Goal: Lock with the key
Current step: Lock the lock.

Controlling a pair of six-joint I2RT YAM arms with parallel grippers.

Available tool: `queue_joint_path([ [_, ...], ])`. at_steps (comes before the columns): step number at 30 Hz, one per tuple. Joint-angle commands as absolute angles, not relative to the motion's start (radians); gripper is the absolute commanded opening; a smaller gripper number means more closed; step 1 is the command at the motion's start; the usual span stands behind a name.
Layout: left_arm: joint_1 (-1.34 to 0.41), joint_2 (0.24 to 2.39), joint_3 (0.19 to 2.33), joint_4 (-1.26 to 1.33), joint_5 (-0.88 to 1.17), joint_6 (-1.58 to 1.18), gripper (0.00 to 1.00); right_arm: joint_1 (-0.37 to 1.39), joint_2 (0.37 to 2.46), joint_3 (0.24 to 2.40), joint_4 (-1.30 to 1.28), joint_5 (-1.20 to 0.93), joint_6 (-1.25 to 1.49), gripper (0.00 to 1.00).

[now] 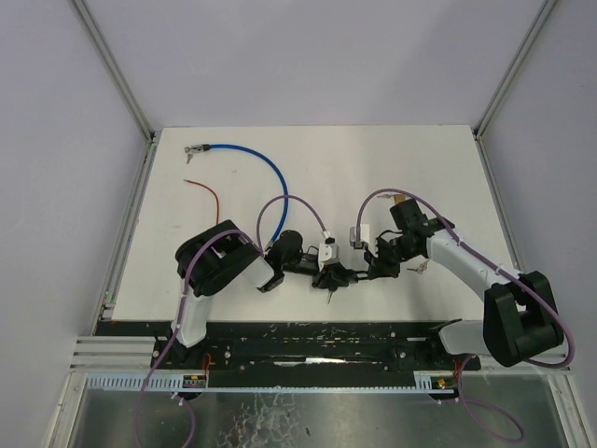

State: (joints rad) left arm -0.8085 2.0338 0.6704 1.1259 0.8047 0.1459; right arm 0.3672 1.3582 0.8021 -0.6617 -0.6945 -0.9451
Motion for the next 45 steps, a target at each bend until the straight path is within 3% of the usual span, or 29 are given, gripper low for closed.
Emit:
queue_joint_path([
  [1, -0.854, 2.079, 0.693, 1.190, 0.760, 0.157, 0.00, 0.450, 1.350, 0.730, -0.281, -1.008, -0.834, 0.00],
  [20, -0.853, 2.109, 0.719, 1.182, 0.801, 0.143, 0.00, 0.591, 1.435, 0.726, -0.173, -0.981, -0.818, 0.00],
  [37, -0.785, 2.168, 0.666, 1.439, 0.853, 0.001, 0.00, 0.663, 1.588, 0.743, -0.140, -1.072, -0.784, 0.00],
  [45, -0.778, 2.171, 0.646, 1.484, 0.850, -0.013, 0.00, 0.666, 1.580, 0.680, 0.294, -1.039, -0.463, 0.00],
])
